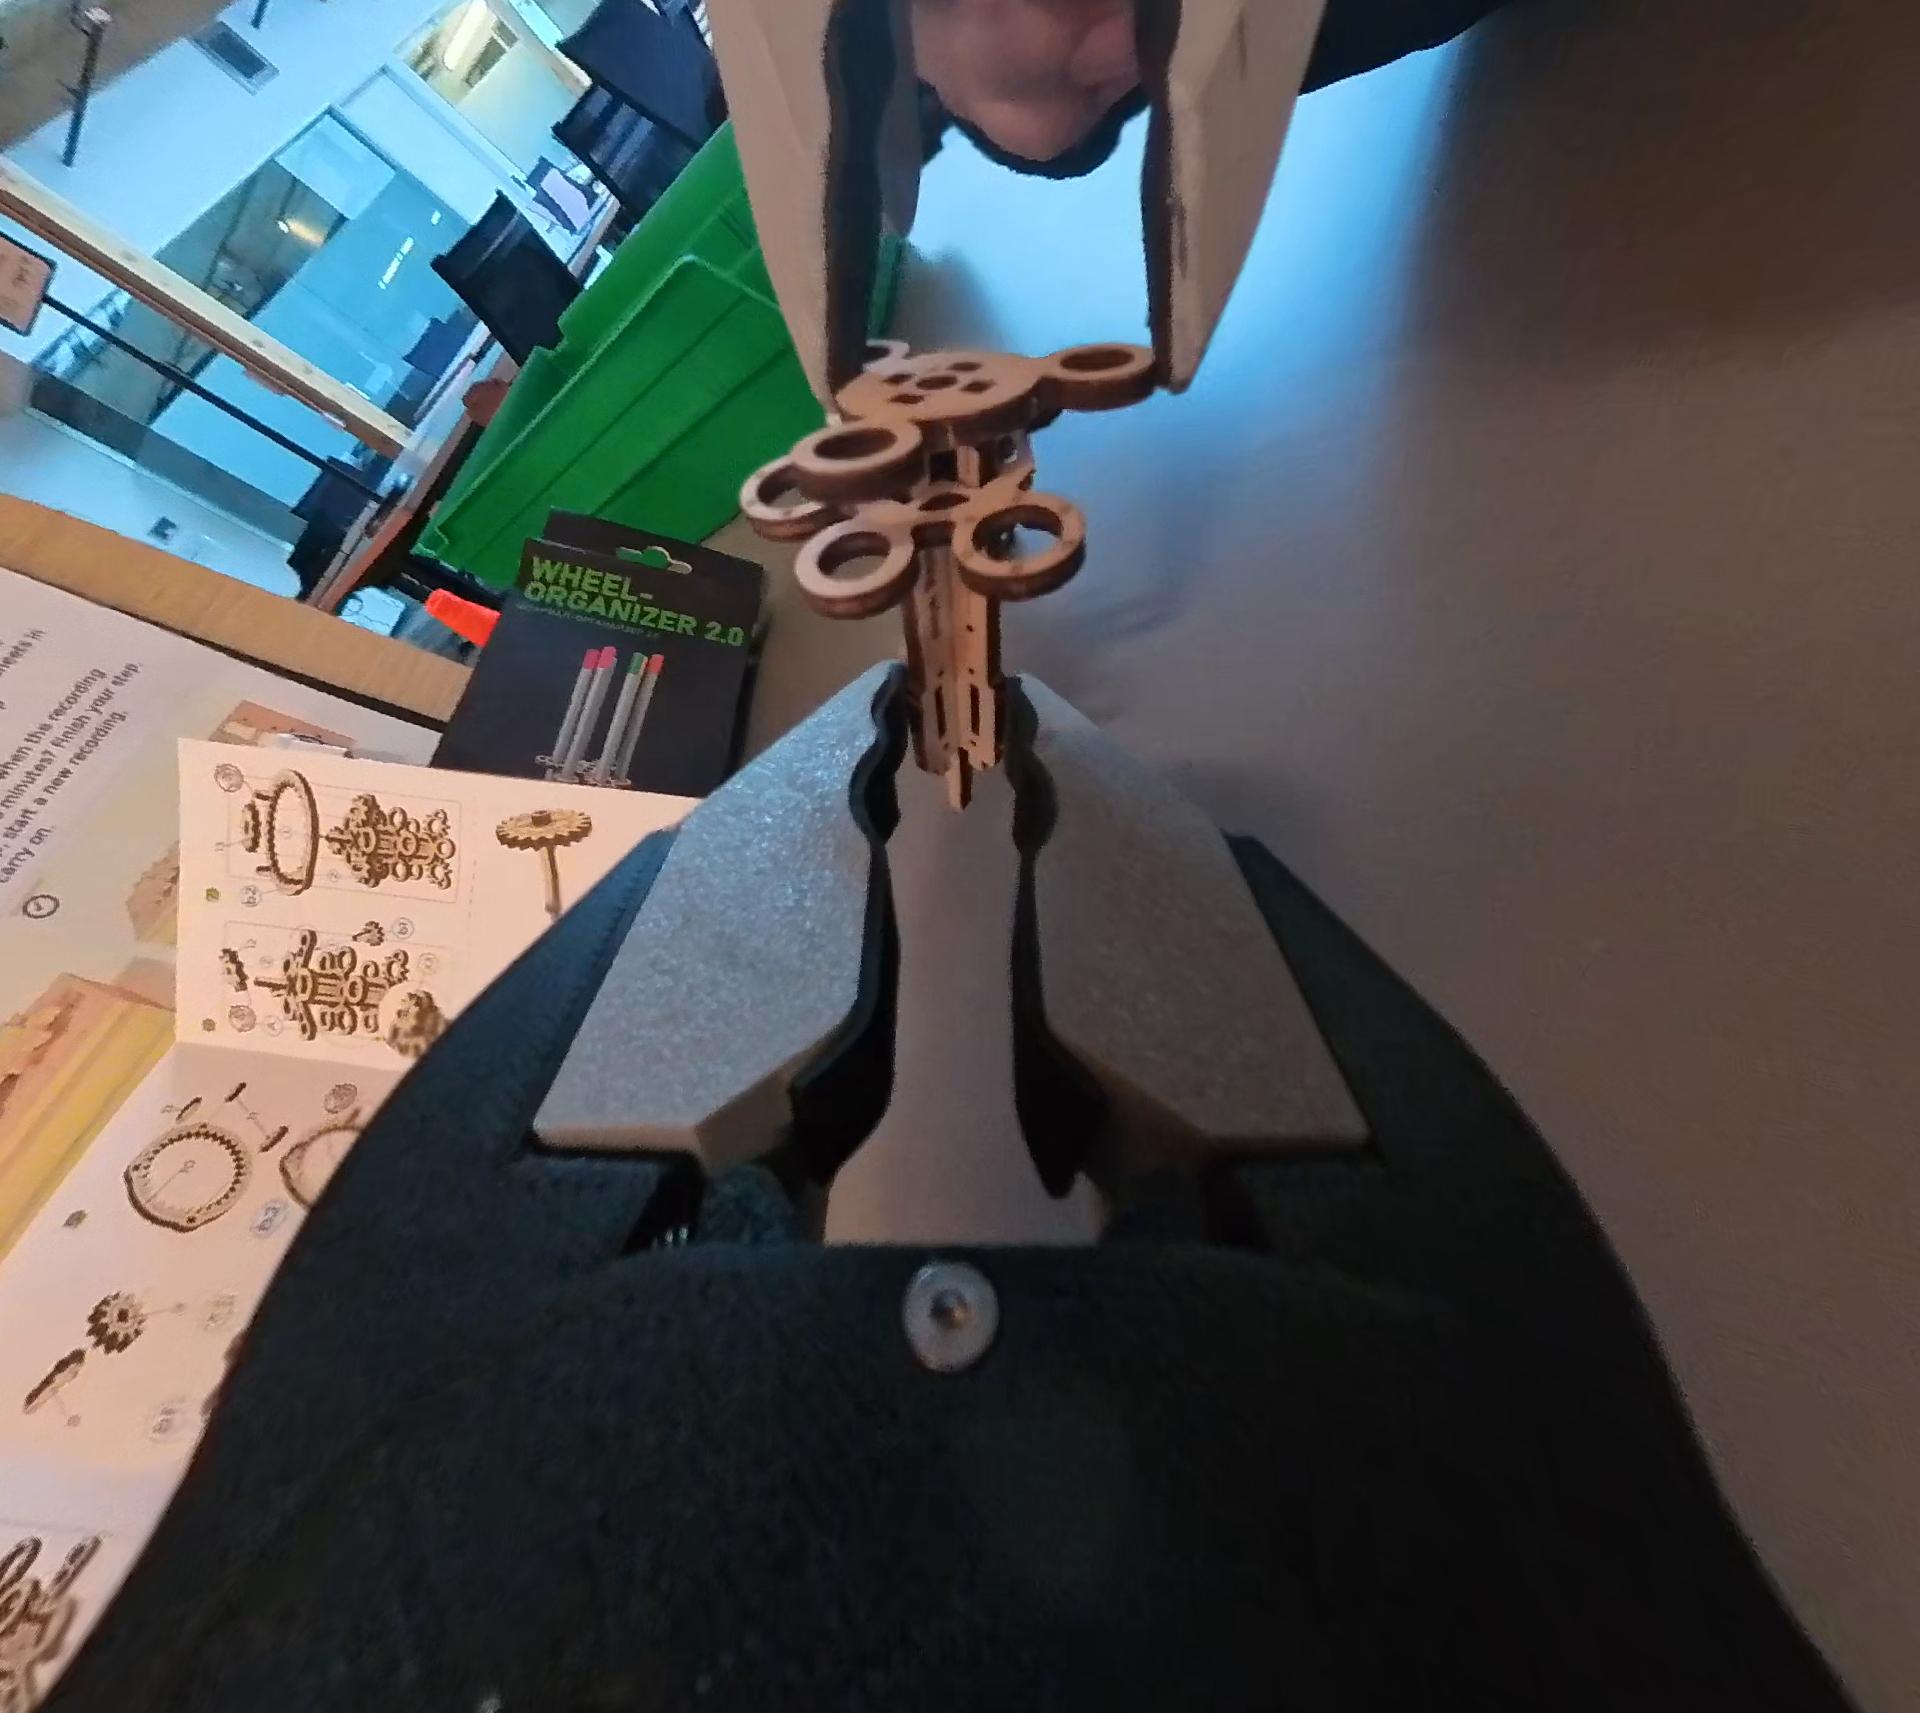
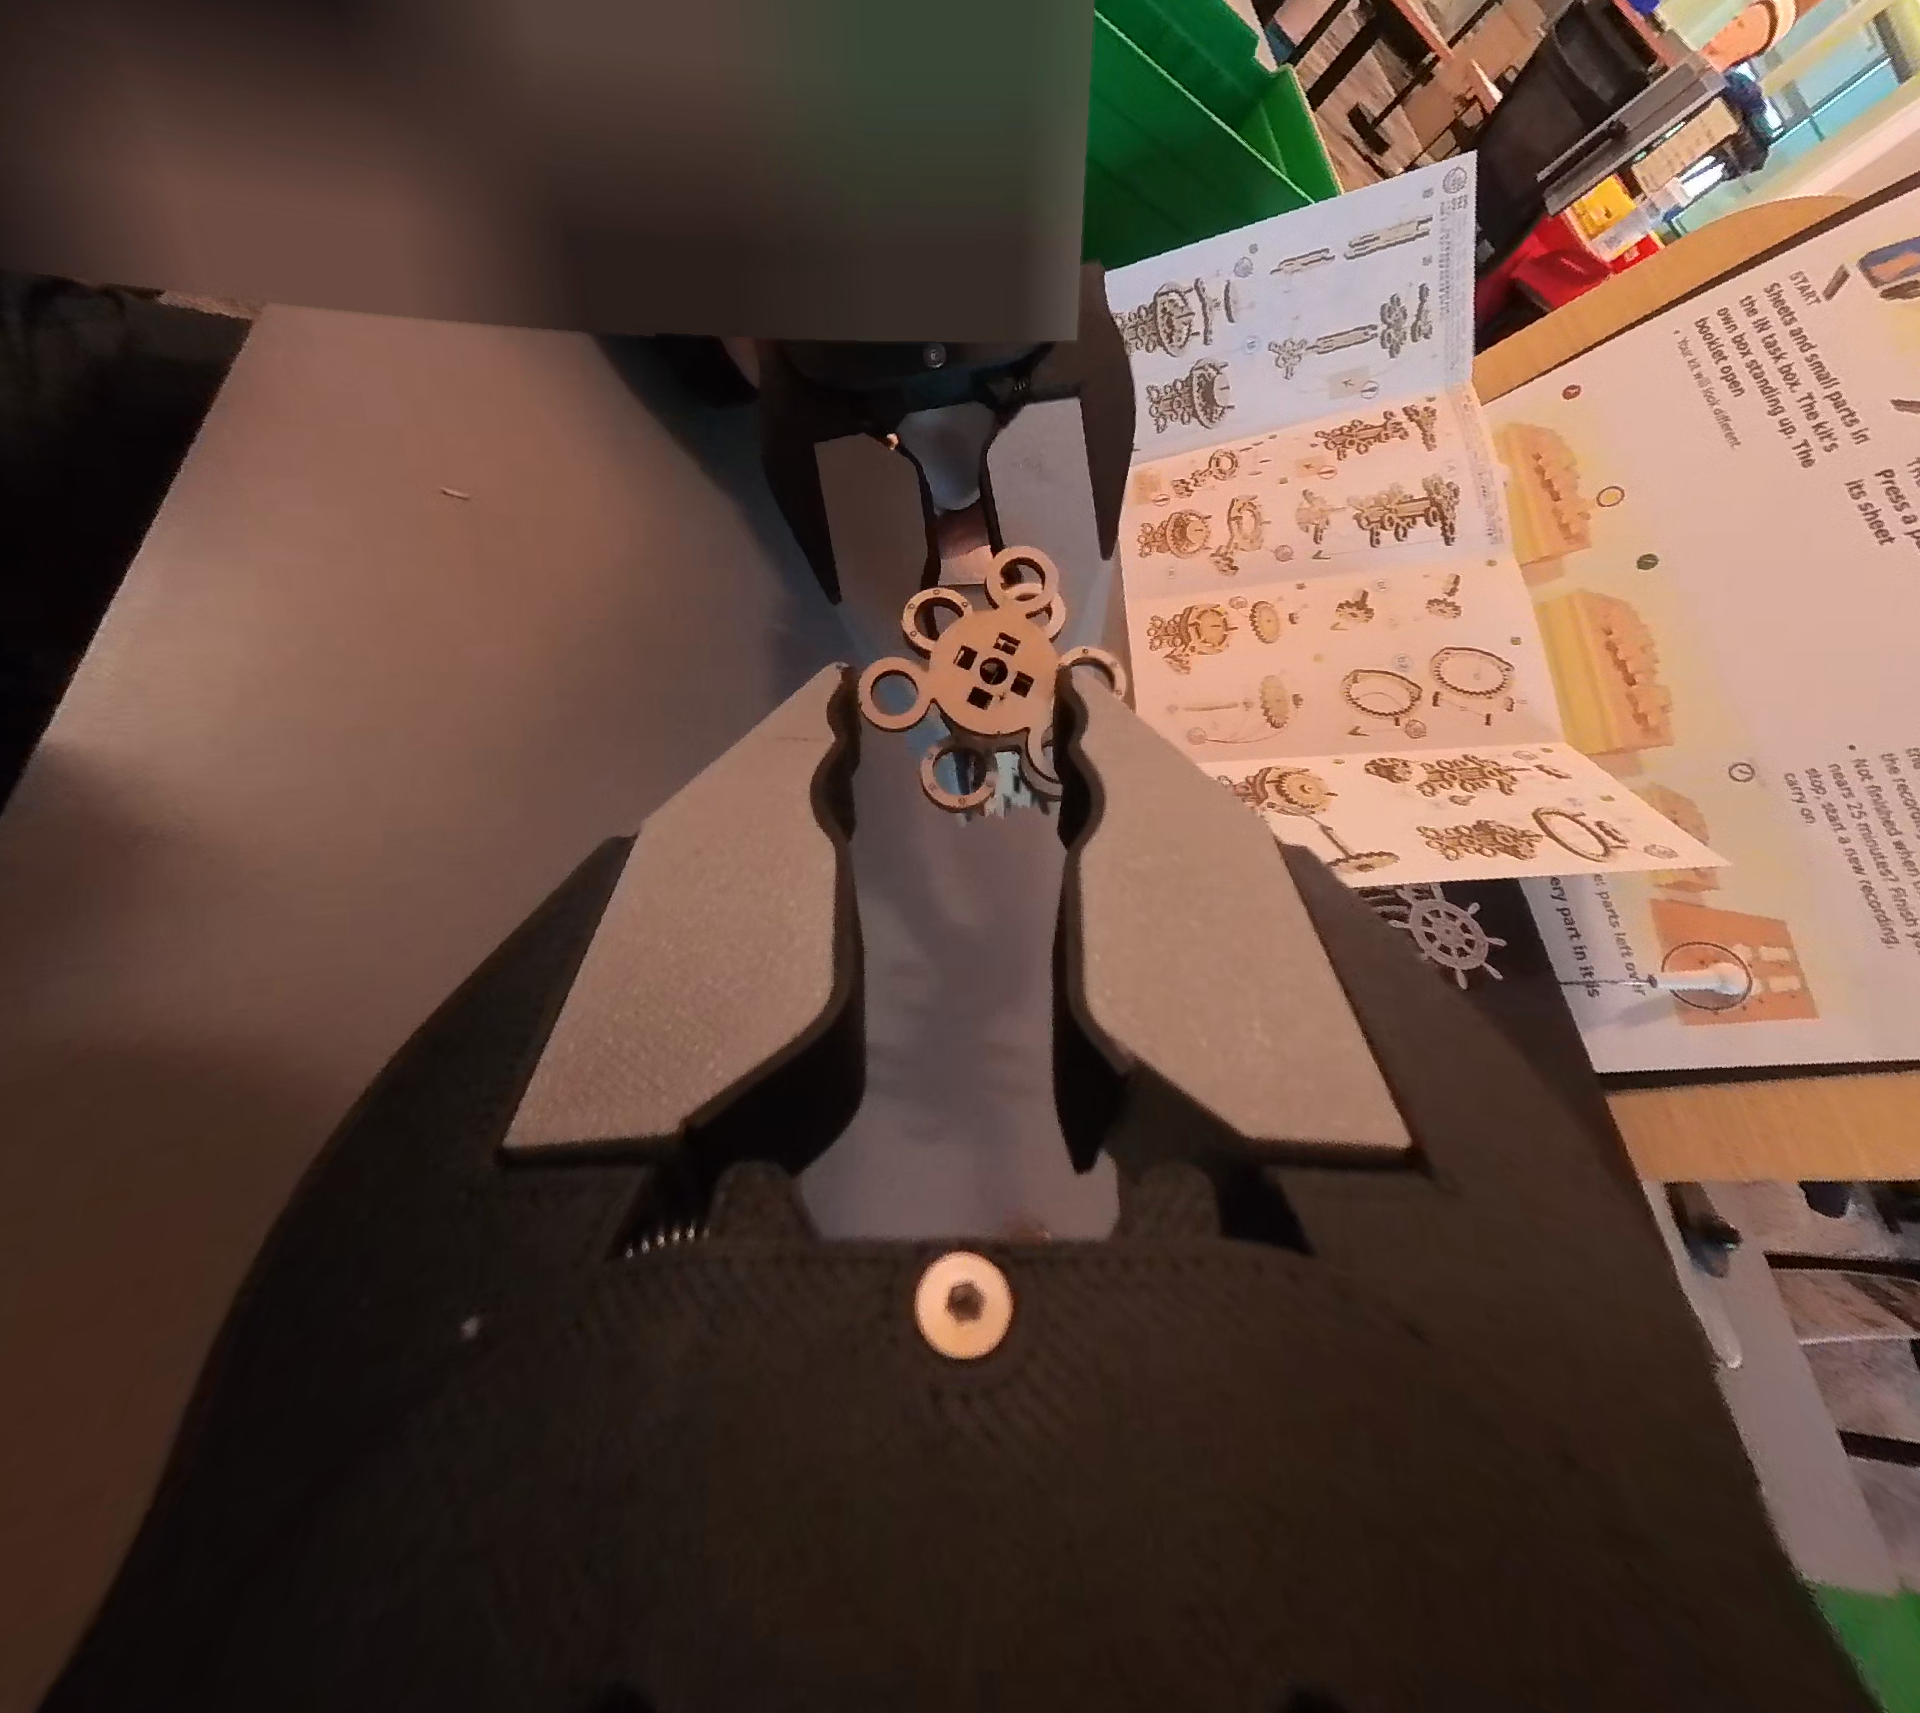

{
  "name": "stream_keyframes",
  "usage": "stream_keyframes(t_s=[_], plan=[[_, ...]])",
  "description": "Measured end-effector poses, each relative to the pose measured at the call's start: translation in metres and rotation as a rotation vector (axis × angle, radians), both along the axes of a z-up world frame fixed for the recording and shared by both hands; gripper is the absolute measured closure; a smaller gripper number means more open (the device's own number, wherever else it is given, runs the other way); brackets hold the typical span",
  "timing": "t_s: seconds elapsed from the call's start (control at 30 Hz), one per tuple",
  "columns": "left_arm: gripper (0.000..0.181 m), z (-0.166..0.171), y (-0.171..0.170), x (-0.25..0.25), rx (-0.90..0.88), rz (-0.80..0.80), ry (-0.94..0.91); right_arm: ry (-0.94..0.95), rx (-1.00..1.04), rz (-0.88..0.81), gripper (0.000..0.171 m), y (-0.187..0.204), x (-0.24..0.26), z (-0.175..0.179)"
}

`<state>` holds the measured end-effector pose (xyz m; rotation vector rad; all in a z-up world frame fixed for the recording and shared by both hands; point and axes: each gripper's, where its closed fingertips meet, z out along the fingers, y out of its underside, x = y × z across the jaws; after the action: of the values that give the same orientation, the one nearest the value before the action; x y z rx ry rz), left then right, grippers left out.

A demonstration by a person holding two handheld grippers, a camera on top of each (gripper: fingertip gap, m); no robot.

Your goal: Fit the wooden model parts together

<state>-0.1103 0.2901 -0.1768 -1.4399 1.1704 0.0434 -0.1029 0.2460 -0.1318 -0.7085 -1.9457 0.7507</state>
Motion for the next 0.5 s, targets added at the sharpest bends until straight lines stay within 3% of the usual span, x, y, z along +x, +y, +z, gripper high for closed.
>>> stream_keyframes(t_s=[0.3,0.5], plan=[[0.166,-0.012,-0.002,-0.002,-0.201,0.080,-0.042,-0.033,0.050,-0.050,0.137,0.011,0.000,-0.006],[0.166,-0.023,-0.003,-0.003,-0.244,0.119,0.030,-0.092,0.090,-0.054,0.137,0.012,0.003,-0.017]])
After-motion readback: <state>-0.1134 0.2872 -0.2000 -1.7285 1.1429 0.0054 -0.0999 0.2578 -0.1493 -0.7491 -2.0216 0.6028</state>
